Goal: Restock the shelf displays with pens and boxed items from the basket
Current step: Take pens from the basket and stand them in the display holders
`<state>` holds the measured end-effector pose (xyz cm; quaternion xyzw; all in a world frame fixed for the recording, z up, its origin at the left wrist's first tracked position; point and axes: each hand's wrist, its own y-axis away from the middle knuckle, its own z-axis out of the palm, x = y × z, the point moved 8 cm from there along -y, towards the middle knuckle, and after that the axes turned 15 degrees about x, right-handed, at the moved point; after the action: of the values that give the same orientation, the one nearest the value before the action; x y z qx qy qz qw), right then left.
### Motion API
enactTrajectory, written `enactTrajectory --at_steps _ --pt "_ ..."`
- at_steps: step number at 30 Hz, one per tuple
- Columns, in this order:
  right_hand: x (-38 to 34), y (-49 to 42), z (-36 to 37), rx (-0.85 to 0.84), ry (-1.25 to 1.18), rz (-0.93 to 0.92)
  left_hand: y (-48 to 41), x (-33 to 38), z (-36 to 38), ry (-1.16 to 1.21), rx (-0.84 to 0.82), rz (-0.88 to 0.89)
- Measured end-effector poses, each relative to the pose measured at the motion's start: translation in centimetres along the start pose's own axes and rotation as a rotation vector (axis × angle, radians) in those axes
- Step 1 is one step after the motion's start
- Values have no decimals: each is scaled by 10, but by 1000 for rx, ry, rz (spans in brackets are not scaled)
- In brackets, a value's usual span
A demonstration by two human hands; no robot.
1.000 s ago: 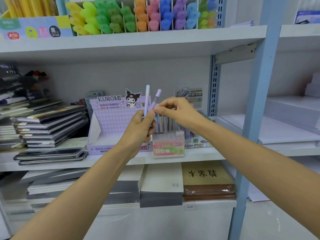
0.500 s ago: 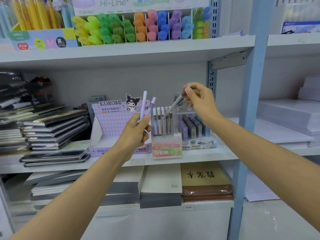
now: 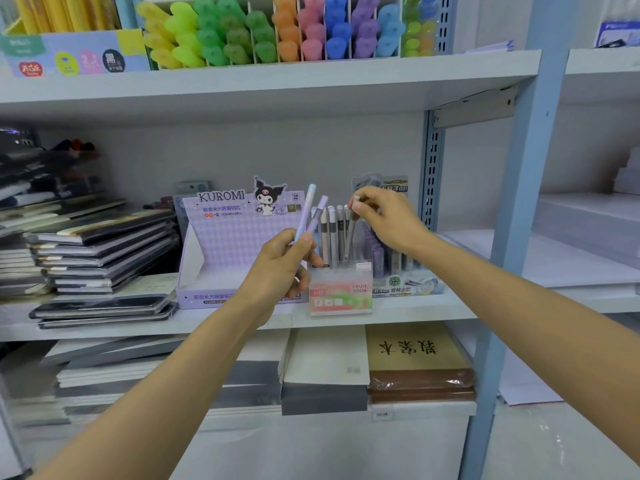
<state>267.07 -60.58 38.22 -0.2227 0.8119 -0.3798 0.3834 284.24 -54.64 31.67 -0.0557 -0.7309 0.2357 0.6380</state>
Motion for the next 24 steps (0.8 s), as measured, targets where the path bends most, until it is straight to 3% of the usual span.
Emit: enactTrajectory --at_steps 6,13,16,19,24 --pt "1 3 5 130 -68 18 -1 0 1 12 9 7" --pt "4 3 6 136 87 27 3 5 0 4 12 1" --pt "-9 8 -7 163 -192 70 5 10 0 0 20 13" --pt "-23 16 -4 26 -542 210 8 18 4 5 17 23" --pt "-37 17 -7 -30 -744 310 13 27 11 35 2 3"
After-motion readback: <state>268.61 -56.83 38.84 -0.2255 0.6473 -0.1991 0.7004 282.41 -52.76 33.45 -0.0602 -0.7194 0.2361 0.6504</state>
